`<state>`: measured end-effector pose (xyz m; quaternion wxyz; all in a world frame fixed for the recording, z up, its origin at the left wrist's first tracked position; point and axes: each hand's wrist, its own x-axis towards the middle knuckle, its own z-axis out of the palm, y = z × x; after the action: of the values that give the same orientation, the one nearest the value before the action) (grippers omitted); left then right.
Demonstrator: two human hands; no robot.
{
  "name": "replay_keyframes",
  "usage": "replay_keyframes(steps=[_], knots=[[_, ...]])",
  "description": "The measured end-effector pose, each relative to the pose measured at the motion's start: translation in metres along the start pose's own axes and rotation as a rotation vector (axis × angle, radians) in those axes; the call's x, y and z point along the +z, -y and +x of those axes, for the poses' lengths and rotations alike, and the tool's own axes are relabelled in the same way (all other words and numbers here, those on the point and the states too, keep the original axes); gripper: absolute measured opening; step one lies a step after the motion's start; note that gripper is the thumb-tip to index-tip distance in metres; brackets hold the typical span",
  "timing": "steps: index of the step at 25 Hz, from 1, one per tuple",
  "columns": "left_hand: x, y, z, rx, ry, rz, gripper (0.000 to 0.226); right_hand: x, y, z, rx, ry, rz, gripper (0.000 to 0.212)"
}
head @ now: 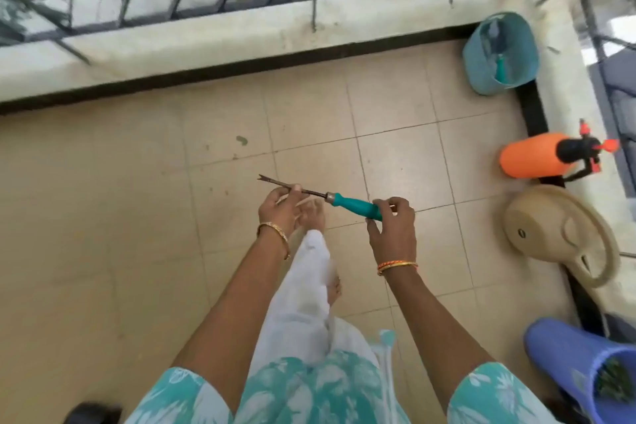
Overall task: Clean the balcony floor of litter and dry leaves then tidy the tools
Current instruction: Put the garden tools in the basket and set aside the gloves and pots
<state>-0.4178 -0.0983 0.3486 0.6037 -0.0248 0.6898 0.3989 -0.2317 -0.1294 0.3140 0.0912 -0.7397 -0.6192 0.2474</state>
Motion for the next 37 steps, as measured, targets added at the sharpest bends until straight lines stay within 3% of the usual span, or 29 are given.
replay_keyframes(steps=[8,12,20,25,28,31,33,37], knots=[[0.17,-0.017,0.051,-0.103,0.131,0.326,0.011,-0.035,-0.075,0.117,0.016,-0.075,-0.054,0.039],[0.261,-0.051,0.088,-0.059,0.242,0.558,0.012,-0.065,-0.116,0.187,0.134,-0.105,0.016,0.034],[0.473,-0.091,0.169,0.079,0.325,0.635,0.013,-0.118,-0.212,0.328,0.305,-0.16,0.096,0.031],[0.611,-0.069,0.227,-0.015,0.323,0.537,0.019,-0.137,-0.295,0.436,0.339,-0.144,0.082,0.032],[0.678,-0.05,0.256,-0.106,0.239,0.343,0.008,-0.136,-0.341,0.492,0.353,-0.082,0.041,0.031],[0.736,-0.033,0.289,0.062,0.233,0.422,0.019,-0.127,-0.382,0.547,0.328,0.088,-0.068,0.031],[0.769,-0.029,0.31,0.155,0.246,0.516,0.024,-0.121,-0.4,0.583,0.305,0.116,-0.083,0.031],[0.813,-0.024,0.362,0.183,0.247,0.627,0.006,-0.107,-0.426,0.641,0.309,0.148,-0.106,0.03]])
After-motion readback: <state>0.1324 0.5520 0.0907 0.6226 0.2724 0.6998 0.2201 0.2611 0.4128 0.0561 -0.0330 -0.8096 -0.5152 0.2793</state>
